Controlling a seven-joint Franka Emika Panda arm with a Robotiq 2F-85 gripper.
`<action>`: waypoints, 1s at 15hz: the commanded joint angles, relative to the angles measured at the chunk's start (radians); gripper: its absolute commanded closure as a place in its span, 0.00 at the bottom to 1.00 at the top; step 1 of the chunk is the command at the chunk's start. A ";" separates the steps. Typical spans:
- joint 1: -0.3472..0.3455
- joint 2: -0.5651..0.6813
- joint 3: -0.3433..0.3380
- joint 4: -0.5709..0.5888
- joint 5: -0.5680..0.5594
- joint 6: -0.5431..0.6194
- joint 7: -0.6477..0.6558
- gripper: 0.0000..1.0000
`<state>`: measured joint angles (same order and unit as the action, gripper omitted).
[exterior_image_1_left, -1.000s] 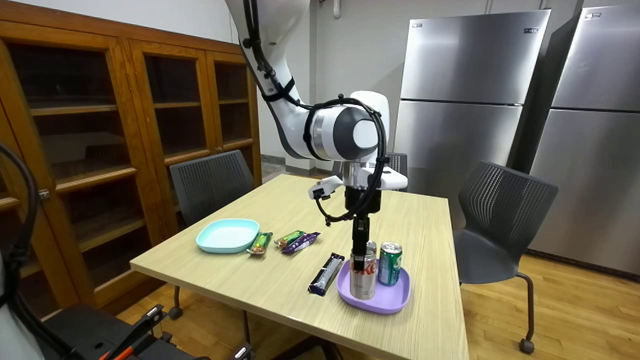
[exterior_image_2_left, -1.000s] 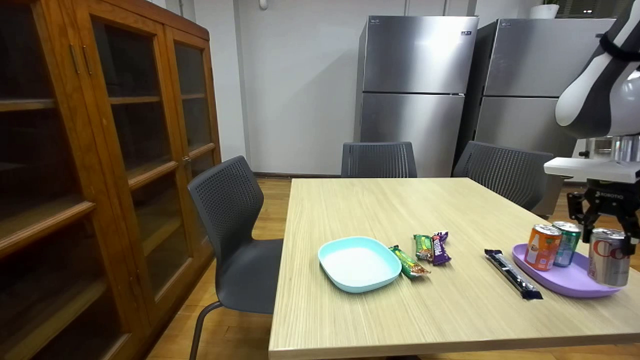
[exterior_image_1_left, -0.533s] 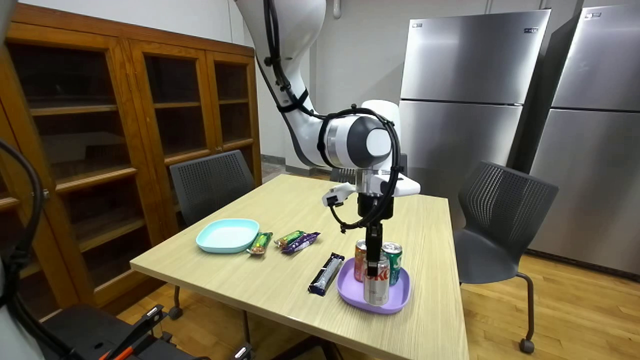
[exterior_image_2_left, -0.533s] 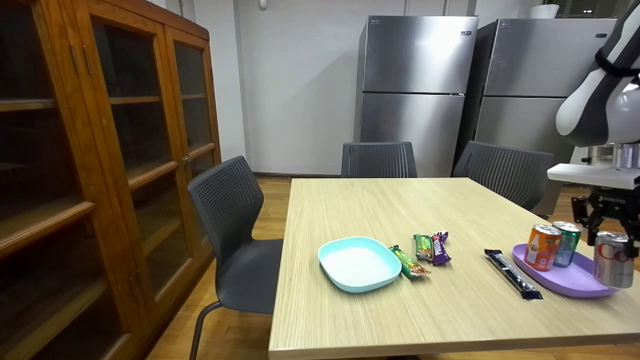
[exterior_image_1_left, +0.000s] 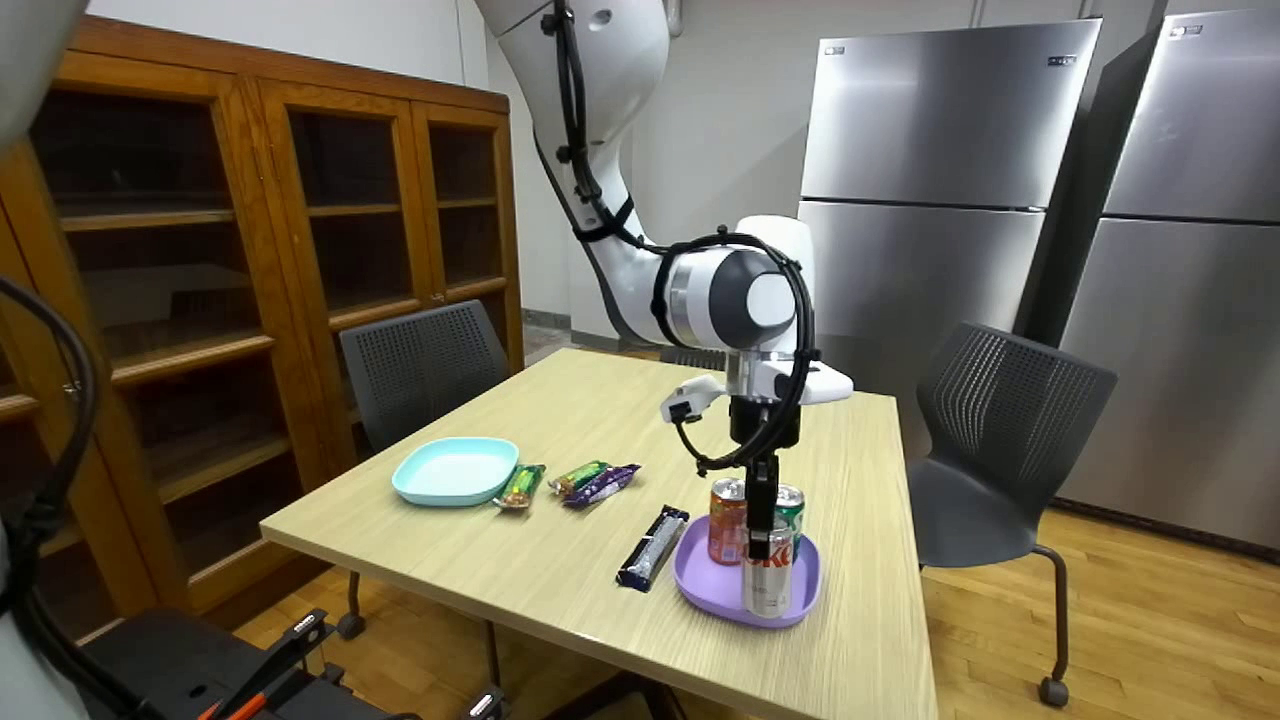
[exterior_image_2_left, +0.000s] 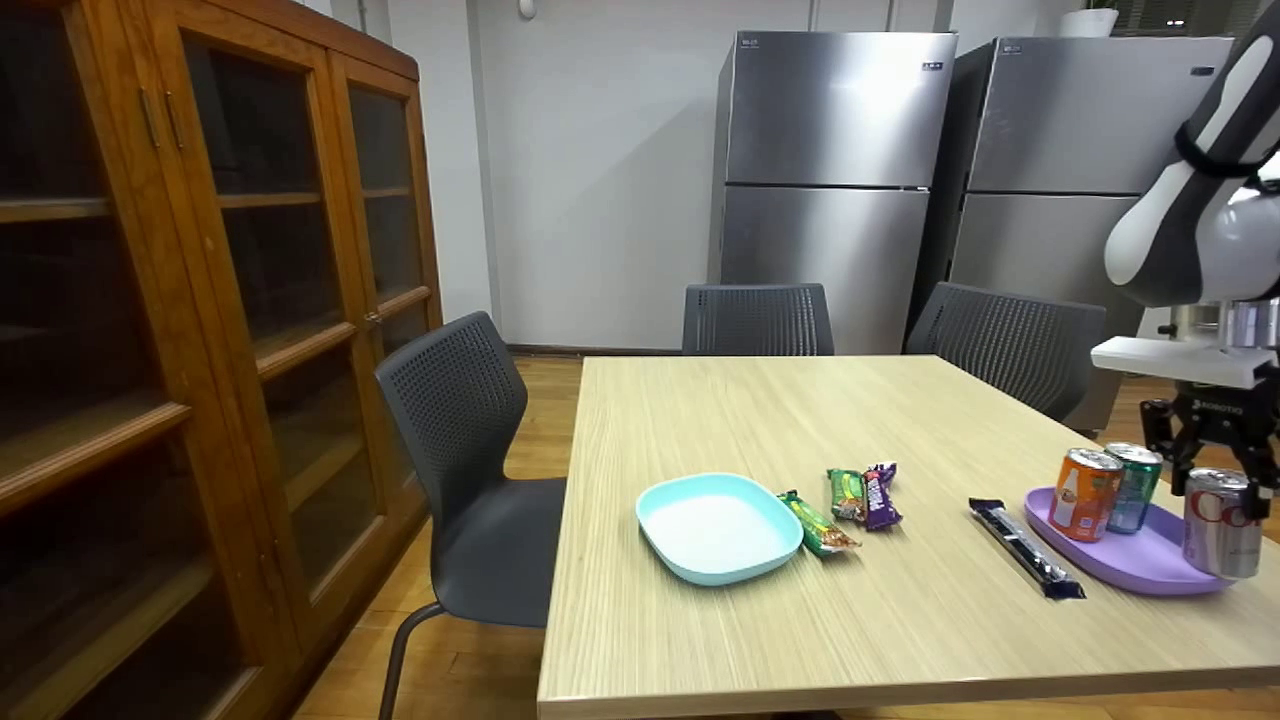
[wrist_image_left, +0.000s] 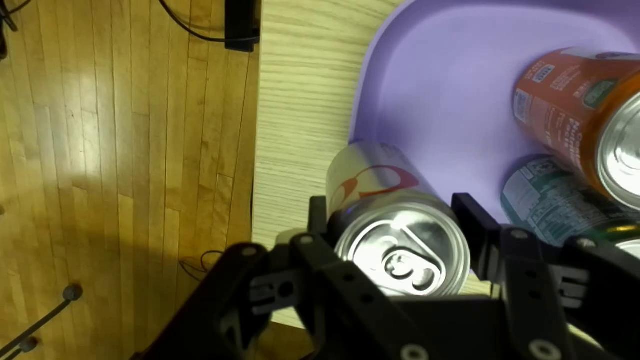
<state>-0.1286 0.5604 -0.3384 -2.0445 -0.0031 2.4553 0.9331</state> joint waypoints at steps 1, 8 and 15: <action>-0.017 0.022 0.010 0.053 0.030 -0.026 -0.013 0.62; -0.019 0.059 0.019 0.098 0.069 -0.030 -0.016 0.62; -0.021 0.082 0.027 0.122 0.088 -0.033 -0.021 0.62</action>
<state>-0.1309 0.6379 -0.3279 -1.9572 0.0622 2.4552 0.9331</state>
